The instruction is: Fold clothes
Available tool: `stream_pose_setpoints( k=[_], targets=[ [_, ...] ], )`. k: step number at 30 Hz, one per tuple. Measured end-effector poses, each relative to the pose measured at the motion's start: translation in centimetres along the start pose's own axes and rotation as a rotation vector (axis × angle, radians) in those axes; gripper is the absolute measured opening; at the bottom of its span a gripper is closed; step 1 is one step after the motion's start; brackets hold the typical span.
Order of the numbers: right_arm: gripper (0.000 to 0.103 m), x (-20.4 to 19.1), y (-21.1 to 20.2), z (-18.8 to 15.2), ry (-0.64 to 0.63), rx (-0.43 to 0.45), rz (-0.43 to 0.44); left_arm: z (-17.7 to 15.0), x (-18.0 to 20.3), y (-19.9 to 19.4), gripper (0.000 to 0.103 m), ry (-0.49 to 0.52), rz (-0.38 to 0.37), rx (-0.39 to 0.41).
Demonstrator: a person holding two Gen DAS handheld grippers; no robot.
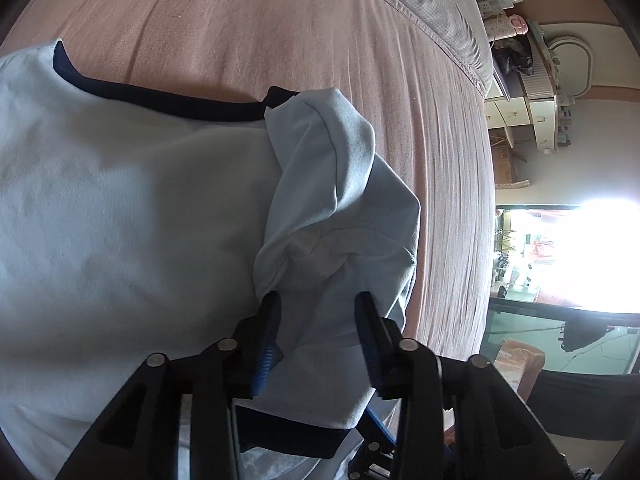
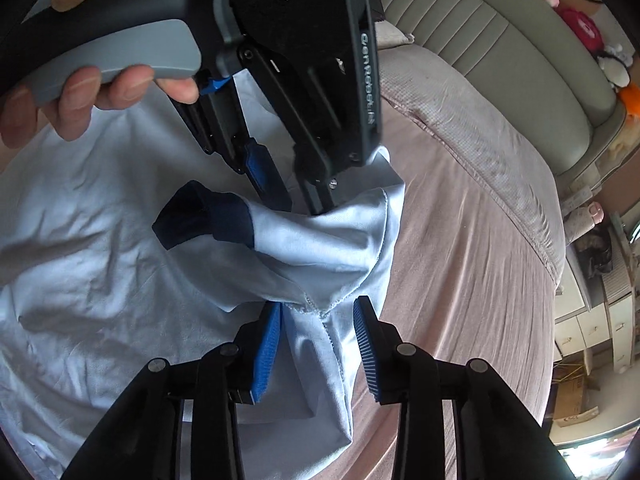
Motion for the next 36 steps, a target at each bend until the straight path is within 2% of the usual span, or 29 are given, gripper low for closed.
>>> stream_pose_setpoints(
  k=[2,5,8,11,12,13,20,24,27,31,36],
  targets=[
    [0.036,-0.4,0.2,0.1,-0.027,0.005,0.002,0.1,-0.2,-0.4,0.064,-0.023,-0.046,-0.002],
    [0.036,-1.1,0.7,0.1,-0.055,0.005,0.029,0.9,0.8,0.9,0.065,0.002,-0.018,-0.023],
    [0.035,-0.7,0.9,0.1,-0.035,-0.002,0.038,0.8,0.6,0.3,0.065,0.008,-0.015,-0.032],
    [0.015,0.3,0.7,-0.1,0.008,-0.013,0.034,0.7,0.2,0.0,0.065,-0.008,-0.009,-0.035],
    [0.013,0.8,0.4,-0.3,0.032,-0.013,0.043,0.5,0.0,-0.2,0.065,-0.01,-0.012,-0.039],
    [0.013,1.3,0.1,-0.5,0.063,-0.012,0.06,0.4,-0.1,-0.2,0.065,-0.011,-0.014,-0.043],
    [0.012,3.4,-0.8,-1.5,0.15,-0.04,0.04,-0.1,-0.1,0.3,0.065,-0.038,-0.008,-0.06],
    [0.012,4.1,0.6,-2.3,0.191,-0.084,0.022,-0.2,0.0,0.2,0.065,-0.081,-0.008,-0.074],
    [0.012,5.5,2.1,-2.3,0.21,-0.085,0.019,-0.4,-0.2,0.1,0.065,-0.102,-0.016,-0.075],
    [0.012,6.6,2.3,-2.5,0.282,-0.086,0.047,-0.1,-0.2,1.0,0.065,-0.155,-0.024,-0.059],
    [0.012,6.9,2.2,-2.6,0.304,-0.078,0.044,0.7,0.5,1.6,0.065,-0.236,-0.06,0.014]
  ],
)
Point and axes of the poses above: each gripper's, at about its wrist camera, not at the fingertips, and y roughly the way its jaws point, x to its right, z to its top, the point moved 3 cm from there along y, roughly the way its jaws point, and after that the axes turned 5 degrees about x, right-handed, at the moved point
